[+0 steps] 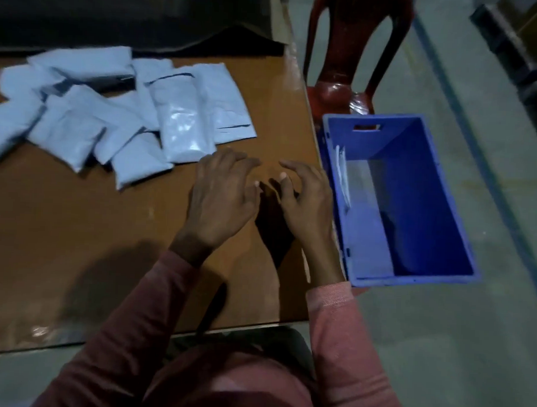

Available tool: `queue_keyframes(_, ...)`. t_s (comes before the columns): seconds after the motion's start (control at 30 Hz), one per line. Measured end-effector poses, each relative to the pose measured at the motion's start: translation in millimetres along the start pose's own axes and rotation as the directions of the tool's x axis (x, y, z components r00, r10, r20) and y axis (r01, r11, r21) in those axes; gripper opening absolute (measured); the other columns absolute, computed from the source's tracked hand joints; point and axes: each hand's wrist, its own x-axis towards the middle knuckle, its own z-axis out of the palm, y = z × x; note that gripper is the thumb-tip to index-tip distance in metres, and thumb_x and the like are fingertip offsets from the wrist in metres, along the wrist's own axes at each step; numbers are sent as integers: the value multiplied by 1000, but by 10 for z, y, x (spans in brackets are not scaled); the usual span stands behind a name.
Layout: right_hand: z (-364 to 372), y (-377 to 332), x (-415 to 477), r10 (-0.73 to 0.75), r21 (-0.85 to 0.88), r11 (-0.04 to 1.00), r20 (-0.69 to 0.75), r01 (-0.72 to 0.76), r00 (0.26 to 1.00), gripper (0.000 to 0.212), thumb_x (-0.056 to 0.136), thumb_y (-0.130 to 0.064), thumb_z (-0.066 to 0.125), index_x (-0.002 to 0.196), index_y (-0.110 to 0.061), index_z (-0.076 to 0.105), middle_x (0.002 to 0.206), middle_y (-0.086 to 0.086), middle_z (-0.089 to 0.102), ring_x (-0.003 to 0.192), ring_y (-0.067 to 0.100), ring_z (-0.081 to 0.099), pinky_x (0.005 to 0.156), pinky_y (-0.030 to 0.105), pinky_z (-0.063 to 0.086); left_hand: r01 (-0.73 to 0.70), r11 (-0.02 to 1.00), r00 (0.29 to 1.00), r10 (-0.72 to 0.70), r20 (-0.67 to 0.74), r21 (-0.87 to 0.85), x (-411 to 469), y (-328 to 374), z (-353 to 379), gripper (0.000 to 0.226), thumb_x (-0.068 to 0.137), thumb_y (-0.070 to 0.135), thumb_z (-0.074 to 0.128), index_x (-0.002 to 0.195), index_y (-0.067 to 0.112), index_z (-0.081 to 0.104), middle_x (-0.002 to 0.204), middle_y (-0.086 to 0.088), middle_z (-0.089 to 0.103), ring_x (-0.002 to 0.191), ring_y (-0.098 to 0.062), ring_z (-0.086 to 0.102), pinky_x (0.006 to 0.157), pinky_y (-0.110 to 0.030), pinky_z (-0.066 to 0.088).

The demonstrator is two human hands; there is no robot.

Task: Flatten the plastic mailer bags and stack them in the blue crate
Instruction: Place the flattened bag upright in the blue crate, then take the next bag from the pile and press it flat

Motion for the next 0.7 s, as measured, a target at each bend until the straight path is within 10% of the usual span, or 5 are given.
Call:
queue_keyframes(0.5,1604,-1502,-295,-142,-16,989,213,149,967,33,97,-29,63,129,-22,68,126,5,67,119,27,57,97,45,49,345,927,928,-360,-94,-144,-1171,-1838,-723,39,97,28,55,134,19,59,125,-9,61,120,-31,50,97,-52,49)
queue_keyframes(0.7,2324,-1669,-38,-9,-228,971,241,65,970,66,82,-52,73,138,-21,55,139,10,53,124,33,47,99,50,45,393,896,904,-417,-89,-205,-1222,-2151,-732,36,97,22,54,132,20,61,117,-7,64,115,-29,50,95,-52,47)
